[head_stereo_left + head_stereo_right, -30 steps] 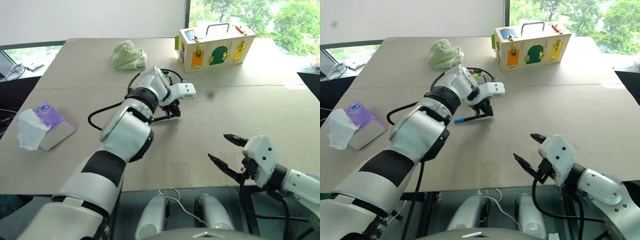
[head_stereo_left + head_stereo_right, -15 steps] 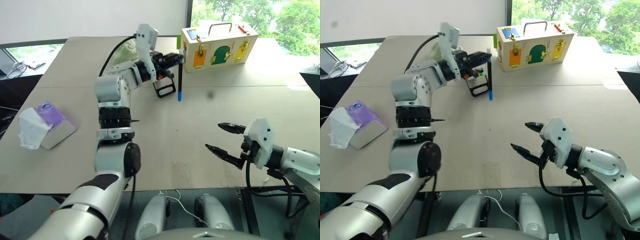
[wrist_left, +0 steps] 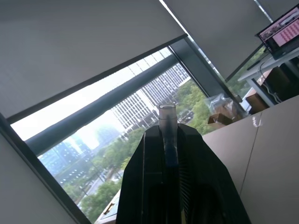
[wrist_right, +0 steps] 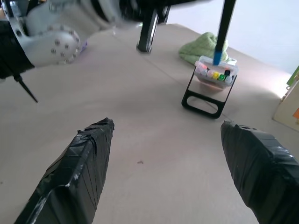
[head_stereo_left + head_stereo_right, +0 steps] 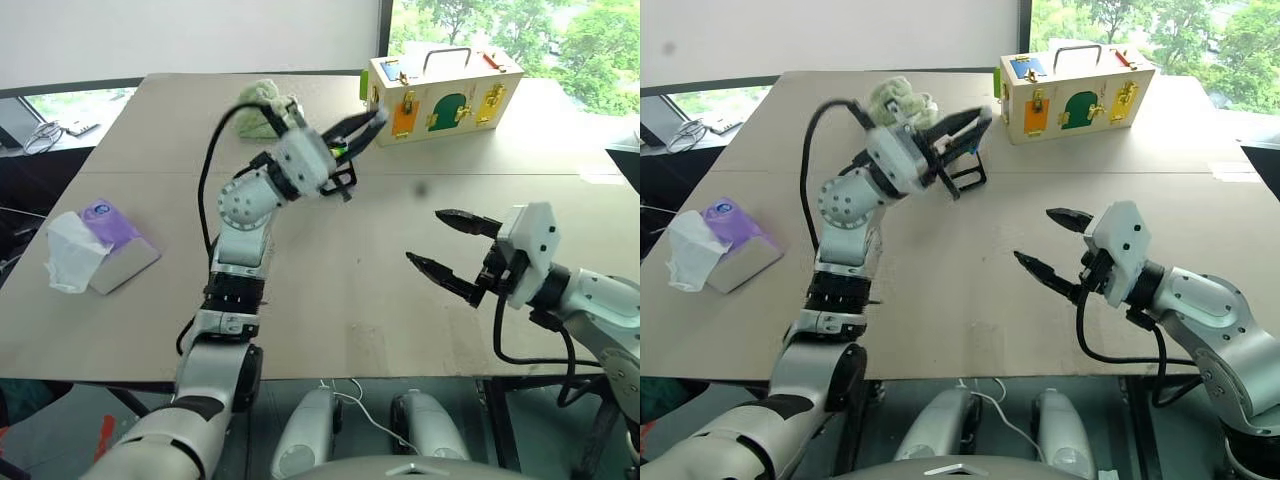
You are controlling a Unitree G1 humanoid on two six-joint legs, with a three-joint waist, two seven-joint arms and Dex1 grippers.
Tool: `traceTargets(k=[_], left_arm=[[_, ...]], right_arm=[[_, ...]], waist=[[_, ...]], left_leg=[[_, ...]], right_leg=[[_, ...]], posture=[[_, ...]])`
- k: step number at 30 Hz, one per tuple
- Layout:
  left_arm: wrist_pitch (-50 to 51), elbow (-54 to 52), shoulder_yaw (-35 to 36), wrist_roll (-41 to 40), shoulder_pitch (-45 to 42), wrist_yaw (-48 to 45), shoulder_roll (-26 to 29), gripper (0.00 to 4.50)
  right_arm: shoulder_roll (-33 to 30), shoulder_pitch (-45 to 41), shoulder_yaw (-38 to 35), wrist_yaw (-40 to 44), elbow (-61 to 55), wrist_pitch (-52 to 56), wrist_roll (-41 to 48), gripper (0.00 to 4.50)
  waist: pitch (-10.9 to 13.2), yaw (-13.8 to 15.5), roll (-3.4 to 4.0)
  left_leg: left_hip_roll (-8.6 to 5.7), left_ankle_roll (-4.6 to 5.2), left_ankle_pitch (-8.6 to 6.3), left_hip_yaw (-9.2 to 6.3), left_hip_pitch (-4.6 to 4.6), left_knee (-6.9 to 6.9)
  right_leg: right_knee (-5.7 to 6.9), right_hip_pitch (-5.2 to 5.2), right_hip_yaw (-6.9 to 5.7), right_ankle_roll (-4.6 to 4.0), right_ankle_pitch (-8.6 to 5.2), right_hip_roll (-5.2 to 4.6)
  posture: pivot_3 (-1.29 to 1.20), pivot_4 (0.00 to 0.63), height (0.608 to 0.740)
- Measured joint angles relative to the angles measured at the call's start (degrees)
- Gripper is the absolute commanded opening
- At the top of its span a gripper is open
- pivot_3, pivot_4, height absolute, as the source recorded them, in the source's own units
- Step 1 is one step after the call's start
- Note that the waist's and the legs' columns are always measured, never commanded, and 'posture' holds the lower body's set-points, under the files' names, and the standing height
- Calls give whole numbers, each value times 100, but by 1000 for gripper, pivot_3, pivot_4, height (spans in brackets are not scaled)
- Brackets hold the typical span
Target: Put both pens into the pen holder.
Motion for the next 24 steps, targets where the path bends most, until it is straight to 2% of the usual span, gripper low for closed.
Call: traceTargets(k=[2,4,6,9,15,24], left_arm=[[-891,932,-78,388,-243,333,160,26],[-1222,1262,-167,557,-389,478,227,26],[-1911,2173,-406,1032,-849,897,416,26],[-2329,2854,-549,1346,-1238,1314,544,26],[-2423,3523,-913,1958,-1651,2212,655,26],[-1920,4036,-1505,2727,-2046,3414,724,26]], right_arm=[[1,-29,-36,-74,-17,3,45,3908],[1,-54,-46,-116,-17,5,57,3908],[2,-58,-65,-228,-55,6,62,3908],[3,15,-141,-351,-208,6,63,3908],[3,190,-179,-496,-325,6,65,3908],[-21,324,-260,-562,-466,5,74,3908]], waist=[[1,4,-2],[1,20,-2],[2,6,-4],[2,-8,-4],[2,-17,-4],[2,-11,-5]], left_leg=[[-2,2,-1,-4,-5,1],[-8,3,-1,-9,-10,3],[-15,6,-2,-5,-12,3],[-11,6,-3,-7,-10,2],[-11,7,-2,-5,-7,3],[-11,6,-2,-5,-9,3]], right_leg=[[-2,0,-9,6,3,14],[-4,1,-15,12,6,11],[-5,1,-13,16,7,9],[-3,0,-15,16,7,14],[1,1,-14,17,7,16],[1,1,-15,18,7,16]], posture=[[0,150,740],[0,150,740],[0,150,740],[0,150,740],[0,150,740],[0,150,740]])
